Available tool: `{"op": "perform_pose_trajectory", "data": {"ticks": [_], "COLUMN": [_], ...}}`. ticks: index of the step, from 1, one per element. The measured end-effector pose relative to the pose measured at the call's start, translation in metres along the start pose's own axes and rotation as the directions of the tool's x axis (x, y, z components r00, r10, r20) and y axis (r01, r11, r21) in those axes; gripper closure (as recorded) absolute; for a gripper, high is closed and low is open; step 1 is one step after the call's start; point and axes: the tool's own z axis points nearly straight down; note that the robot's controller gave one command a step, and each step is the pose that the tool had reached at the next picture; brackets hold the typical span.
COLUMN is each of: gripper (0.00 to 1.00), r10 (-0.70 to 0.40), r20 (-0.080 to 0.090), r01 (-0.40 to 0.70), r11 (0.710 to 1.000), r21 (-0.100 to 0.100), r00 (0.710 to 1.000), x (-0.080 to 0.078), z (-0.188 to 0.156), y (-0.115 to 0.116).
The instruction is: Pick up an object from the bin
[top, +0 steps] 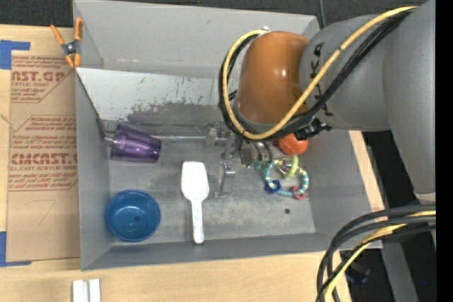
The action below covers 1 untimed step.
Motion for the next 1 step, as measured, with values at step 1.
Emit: {"op": "perform_pose_trajectory", "data": {"ticks": [1], "gripper": [0.0], "r10": [0.0], "r20": [0.0], "r01": [0.0], "r11": [1.0], "r21": [0.0], "r00": [1.0], "x": [0.0], "z": [0.0], "y": [0.0]}}
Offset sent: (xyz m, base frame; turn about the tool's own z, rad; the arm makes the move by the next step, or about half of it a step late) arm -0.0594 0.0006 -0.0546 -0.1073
